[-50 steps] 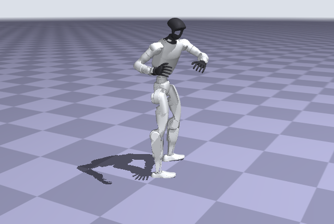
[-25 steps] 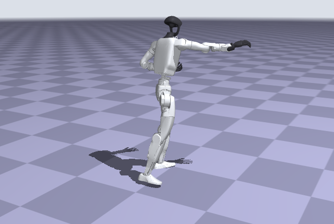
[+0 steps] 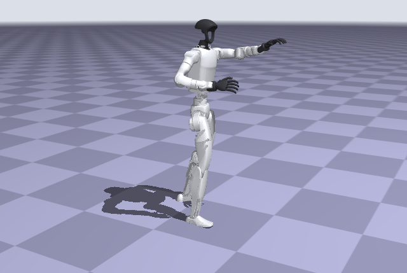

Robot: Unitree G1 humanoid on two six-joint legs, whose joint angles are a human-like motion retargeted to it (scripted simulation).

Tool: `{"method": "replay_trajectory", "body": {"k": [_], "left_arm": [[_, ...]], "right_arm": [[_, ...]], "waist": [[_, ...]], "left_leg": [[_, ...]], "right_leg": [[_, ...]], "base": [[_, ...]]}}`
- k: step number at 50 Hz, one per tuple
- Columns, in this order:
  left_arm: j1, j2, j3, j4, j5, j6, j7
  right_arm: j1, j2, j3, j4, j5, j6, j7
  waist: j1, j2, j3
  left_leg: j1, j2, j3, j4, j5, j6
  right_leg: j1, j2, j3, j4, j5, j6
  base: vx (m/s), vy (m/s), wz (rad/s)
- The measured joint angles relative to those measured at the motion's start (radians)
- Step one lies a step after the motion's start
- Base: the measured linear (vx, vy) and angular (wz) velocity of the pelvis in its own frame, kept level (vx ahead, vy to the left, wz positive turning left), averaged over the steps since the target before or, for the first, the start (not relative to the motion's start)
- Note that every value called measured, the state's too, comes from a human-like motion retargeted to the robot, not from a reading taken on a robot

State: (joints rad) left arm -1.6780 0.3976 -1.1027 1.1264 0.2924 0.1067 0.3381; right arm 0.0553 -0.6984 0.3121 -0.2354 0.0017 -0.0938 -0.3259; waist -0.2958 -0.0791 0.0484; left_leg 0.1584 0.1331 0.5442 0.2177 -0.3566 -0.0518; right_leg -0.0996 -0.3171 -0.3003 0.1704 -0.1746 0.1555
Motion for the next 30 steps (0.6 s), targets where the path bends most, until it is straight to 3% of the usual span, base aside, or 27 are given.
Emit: {"method": "replay_trajectory", "body": {"k": [2,4,7,9,12,13,15,17,18,19,20,22,23,24,25,26,27,28,29,30], "left_arm": [[0.010,0.020,-0.052,0.263,0.017,-0.016,-0.023],[0.053,0.115,0.030,0.296,-0.067,-0.057,-0.035],[0.201,0.310,0.323,0.003,-0.359,-0.147,-0.033],[0.378,0.339,0.534,-0.272,-0.649,-0.226,0.004],[0.707,0.235,0.789,-0.672,-1.051,-0.368,0.031],[0.815,0.176,0.853,-0.785,-1.155,-0.391,-0.010],[1.031,0.052,0.973,-0.973,-1.330,-0.391,-0.140],[1.220,-0.096,1.042,-1.095,-1.572,-0.369,-0.244],[1.315,-0.165,1.055,-1.135,-1.655,-0.362,-0.289],[1.417,-0.229,1.045,-1.167,-1.756,-0.359,-0.326],[1.523,-0.289,1.024,-1.196,-1.866,-0.360,-0.358],[1.708,-0.328,0.954,-1.220,-2.000,-0.348,-0.378],[1.793,-0.314,0.921,-1.228,-2.025,-0.339,-0.339],[1.857,-0.275,0.887,-1.232,-2.002,-0.373,-0.265],[1.911,-0.223,0.853,-1.233,-1.954,-0.429,-0.175],[1.926,-0.102,0.840,-1.177,-1.721,-0.412,-0.058],[1.942,-0.011,0.830,-1.160,-1.636,-0.404,0.021],[1.960,0.018,0.827,-1.220,-1.844,-0.415,0.024],[1.972,0.070,0.834,-1.242,-1.922,-0.360,-0.036],[1.981,0.133,0.845,-1.243,-1.935,-0.271,-0.127]], "right_arm": [[-0.006,-0.032,-0.018,-0.025,0.046,-0.028,0.031],[0.013,-0.041,-0.079,-0.051,0.071,-0.044,0.063],[0.078,-0.016,-0.211,-0.105,0.105,-0.046,0.085],[0.113,0.050,-0.254,-0.123,0.163,-0.042,0.081],[0.116,0.173,-0.226,-0.095,0.374,-0.044,0.104],[0.108,0.217,-0.212,-0.074,0.477,-0.046,0.123],[0.073,0.296,-0.173,-0.015,0.662,-0.066,0.150],[0.030,0.368,-0.134,0.038,0.725,-0.071,0.141],[0.005,0.378,-0.110,0.066,0.586,-0.067,0.099],[0.004,0.431,-0.099,0.082,0.733,-0.102,0.121],[0.014,0.506,-0.092,0.093,1.024,-0.157,0.176],[-0.016,0.579,-0.089,0.181,1.144,-0.182,0.164],[-0.043,0.582,-0.087,0.270,1.055,-0.122,0.080],[-0.070,0.616,-0.106,0.306,1.202,-0.174,0.080],[-0.098,0.666,-0.137,0.316,1.466,-0.281,0.121],[-0.145,0.651,-0.173,0.382,1.520,-0.347,0.078],[-0.209,0.610,-0.189,0.460,1.358,-0.353,-0.113],[-0.307,0.517,-0.165,0.565,0.768,-0.236,-0.598],[-0.382,0.453,-0.166,0.614,0.669,-0.139,-0.567],[-0.445,0.405,-0.180,0.637,0.815,-0.053,-0.277]], "waist": [[-0.095,0.034,-0.017],[-0.173,0.067,-0.018],[-0.239,0.097,0.009],[-0.233,0.096,0.022],[-0.179,0.066,0.029],[-0.151,0.041,0.032],[-0.094,0.006,0.048],[-0.016,-0.009,0.077],[0.027,-0.015,0.092],[0.072,-0.019,0.105],[0.118,-0.022,0.115],[0.225,-0.038,0.146],[0.277,-0.033,0.167],[0.337,-0.032,0.185],[0.400,-0.032,0.201],[0.461,-0.037,0.214],[0.527,-0.043,0.228],[0.604,-0.053,0.242],[0.664,-0.059,0.242],[0.716,-0.063,0.235]], "left_leg": [[0.031,0.004,0.076,-0.034,0.013,-0.001],[0.060,0.017,0.142,-0.053,0.029,-0.012],[0.098,0.037,0.217,-0.040,0.049,-0.019],[0.114,0.049,0.251,0.003,0.062,-0.013],[0.124,0.080,0.271,0.135,0.092,0.021],[0.124,0.087,0.261,0.192,0.109,0.037],[0.083,0.138,0.204,0.379,0.143,0.081],[0.005,0.153,0.050,0.509,0.178,0.075],[-0.042,0.153,-0.033,0.570,0.189,0.062],[-0.083,0.144,-0.110,0.610,0.191,0.042],[-0.121,0.132,-0.184,0.640,0.190,0.017],[-0.176,0.127,-0.246,0.632,0.171,-0.013],[-0.195,0.148,-0.251,0.616,0.155,-0.012],[-0.210,0.169,-0.234,0.584,0.136,-0.009],[-0.224,0.190,-0.206,0.544,0.116,-0.004],[-0.236,0.198,-0.174,0.480,0.110,-0.003],[-0.244,0.201,-0.137,0.409,0.110,-0.004],[-0.244,0.193,-0.090,0.320,0.120,-0.011],[-0.255,0.178,-0.063,0.238,0.142,-0.026],[-0.273,0.161,-0.045,0.158,0.171,-0.045]], "right_leg": [[-0.020,0.036,0.028,-0.035,0.024,-0.023],[-0.024,0.066,0.053,-0.057,0.029,-0.043],[-0.015,0.096,0.083,-0.083,0.028,-0.036],[-0.001,0.109,0.112,-0.110,0.027,-0.023],[0.026,0.118,0.175,-0.132,0.018,0.010],[0.011,0.107,0.205,-0.071,-0.012,0.065],[0.037,0.105,0.246,-0.062,-0.032,0.091],[0.071,0.123,0.271,-0.082,-0.039,0.085],[0.087,0.132,0.278,-0.086,-0.048,0.077],[0.106,0.137,0.278,-0.085,-0.061,0.062],[0.124,0.141,0.274,-0.082,-0.075,0.045],[0.163,0.143,0.250,-0.085,-0.095,0.002],[0.217,0.157,0.229,-0.148,-0.078,-0.068],[0.244,0.163,0.206,-0.159,-0.081,-0.092],[0.256,0.166,0.182,-0.143,-0.095,-0.092],[0.267,0.165,0.147,-0.122,-0.111,-0.084],[0.274,0.164,0.116,-0.098,-0.127,-0.077],[0.274,0.161,0.094,-0.070,-0.145,-0.070],[0.275,0.164,0.068,-0.049,-0.159,-0.068],[0.277,0.171,0.039,-0.033,-0.170,-0.068]], "base": [[0.20,-0.17,-1.95],[0.22,-0.19,-1.70],[0.27,-0.21,-1.36],[0.31,-0.25,-1.21],[0.35,-0.28,-1.25],[0.39,-0.26,-1.25],[0.39,-0.24,-1.11],[0.36,-0.18,-0.81],[0.37,-0.13,-0.45],[0.39,-0.11,-0.16],[0.40,-0.10,0.19],[0.40,-0.08,0.63],[0.40,-0.07,1.01],[0.41,-0.06,1.16],[0.40,-0.06,1.35],[0.39,-0.06,1.45],[0.38,-0.04,1.39],[0.39,-0.02,1.26],[0.39,0.00,1.25],[0.37,0.00,1.33]]}}
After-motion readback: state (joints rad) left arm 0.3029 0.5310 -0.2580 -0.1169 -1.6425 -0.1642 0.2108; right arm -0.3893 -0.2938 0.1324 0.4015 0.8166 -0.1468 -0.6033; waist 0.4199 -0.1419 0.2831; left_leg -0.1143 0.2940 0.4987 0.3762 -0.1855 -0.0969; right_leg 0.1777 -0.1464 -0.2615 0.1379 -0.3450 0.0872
